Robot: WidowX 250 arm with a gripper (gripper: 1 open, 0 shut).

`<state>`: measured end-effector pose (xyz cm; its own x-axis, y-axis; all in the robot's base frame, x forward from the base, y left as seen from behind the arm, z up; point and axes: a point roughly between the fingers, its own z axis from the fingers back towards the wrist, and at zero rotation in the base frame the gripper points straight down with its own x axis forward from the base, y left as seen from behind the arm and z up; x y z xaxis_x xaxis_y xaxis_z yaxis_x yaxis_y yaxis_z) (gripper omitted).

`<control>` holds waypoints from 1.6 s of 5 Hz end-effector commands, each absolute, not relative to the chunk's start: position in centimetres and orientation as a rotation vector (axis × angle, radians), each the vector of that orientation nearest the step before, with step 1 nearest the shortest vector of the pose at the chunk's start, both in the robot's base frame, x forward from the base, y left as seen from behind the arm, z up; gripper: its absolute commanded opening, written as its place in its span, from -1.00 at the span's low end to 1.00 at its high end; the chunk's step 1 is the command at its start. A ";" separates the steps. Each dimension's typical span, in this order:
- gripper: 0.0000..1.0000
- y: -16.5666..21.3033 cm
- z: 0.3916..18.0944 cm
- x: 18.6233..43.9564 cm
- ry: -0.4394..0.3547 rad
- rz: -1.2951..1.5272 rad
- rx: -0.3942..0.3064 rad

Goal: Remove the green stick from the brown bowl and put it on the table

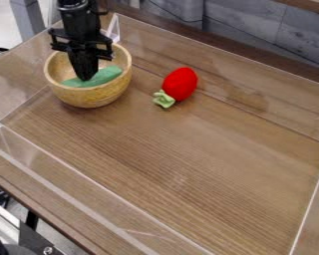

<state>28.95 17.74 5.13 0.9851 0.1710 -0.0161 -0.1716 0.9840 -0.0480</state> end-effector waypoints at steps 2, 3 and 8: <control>1.00 18.8 5.9 29.4 -0.023 0.161 -0.027; -1.00 18.9 5.8 29.5 -0.022 0.160 -0.029; -1.00 18.9 6.0 29.4 -0.028 0.139 -0.048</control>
<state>28.98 18.20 3.59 0.9910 0.1275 -0.0412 -0.1305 0.9881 -0.0810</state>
